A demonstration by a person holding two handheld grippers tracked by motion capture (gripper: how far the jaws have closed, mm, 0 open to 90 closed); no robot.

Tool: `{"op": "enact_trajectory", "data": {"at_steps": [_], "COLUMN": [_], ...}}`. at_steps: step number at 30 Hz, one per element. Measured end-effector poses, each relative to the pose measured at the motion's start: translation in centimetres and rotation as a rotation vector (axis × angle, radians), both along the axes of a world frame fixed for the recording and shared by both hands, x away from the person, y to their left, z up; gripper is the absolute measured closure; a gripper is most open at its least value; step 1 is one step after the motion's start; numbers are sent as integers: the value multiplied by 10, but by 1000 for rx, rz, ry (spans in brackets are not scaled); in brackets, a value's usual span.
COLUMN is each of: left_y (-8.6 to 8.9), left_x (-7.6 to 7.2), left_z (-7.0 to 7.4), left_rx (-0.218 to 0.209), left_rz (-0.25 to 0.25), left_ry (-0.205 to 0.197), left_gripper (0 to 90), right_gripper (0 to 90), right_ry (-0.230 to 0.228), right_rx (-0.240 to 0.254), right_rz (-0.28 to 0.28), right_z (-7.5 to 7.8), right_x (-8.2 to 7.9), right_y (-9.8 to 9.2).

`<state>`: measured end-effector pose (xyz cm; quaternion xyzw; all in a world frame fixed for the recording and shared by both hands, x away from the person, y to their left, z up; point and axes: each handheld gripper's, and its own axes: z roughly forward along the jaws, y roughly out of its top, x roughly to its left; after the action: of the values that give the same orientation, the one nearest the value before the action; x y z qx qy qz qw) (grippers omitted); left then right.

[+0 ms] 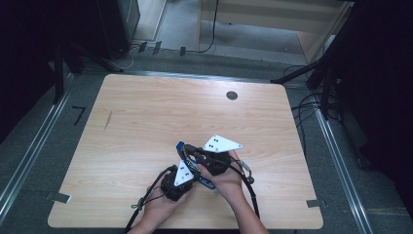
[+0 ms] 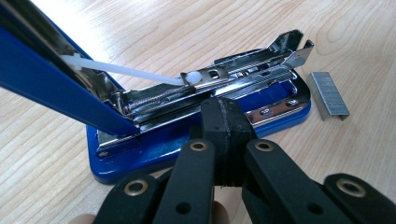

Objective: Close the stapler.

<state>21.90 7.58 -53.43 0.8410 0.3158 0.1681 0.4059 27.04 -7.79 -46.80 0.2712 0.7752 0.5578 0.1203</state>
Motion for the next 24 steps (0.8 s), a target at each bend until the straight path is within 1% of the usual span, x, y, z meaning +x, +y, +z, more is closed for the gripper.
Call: {"op": "enact_trajectory", "data": {"at_steps": [6, 8, 10, 14, 16, 17, 20, 21, 24], "left_y": [0, 0, 0, 0, 0, 0, 0, 0, 0], "left_x": [0, 0, 0, 0, 0, 0, 0, 0, 0], "left_z": [0, 0, 0, 0, 0, 0, 0, 0, 0], "left_rx": [1, 3, 2, 4, 3, 4, 6, 6, 5], "left_rz": [-1, -2, -1, -2, -1, -2, -2, -1, -3], "left_ry": [0, 0, 0, 0, -1, -2, -2, -2, -2], "left_gripper": [900, 900, 900, 900, 900, 900, 900, 900, 900], "right_gripper": [900, 900, 900, 900, 900, 900, 900, 900, 900], "right_ry": [3, 2, 0, 11, 12, 16, 20, 30, 36], "right_rx": [-13, -32, -45, -39, -43, -55, -55, -53, -57], "right_rz": [8, 25, 24, 30, 35, 36, 39, 41, 45], "right_z": [-2, -4, -5, -6, -7, -7, -9, -10, -10], "right_x": [5, 6, 7, 11, 12, 13, 15, 17, 19], "right_y": [8, 12, 14, 16, 19, 22, 24, 26, 28]}}
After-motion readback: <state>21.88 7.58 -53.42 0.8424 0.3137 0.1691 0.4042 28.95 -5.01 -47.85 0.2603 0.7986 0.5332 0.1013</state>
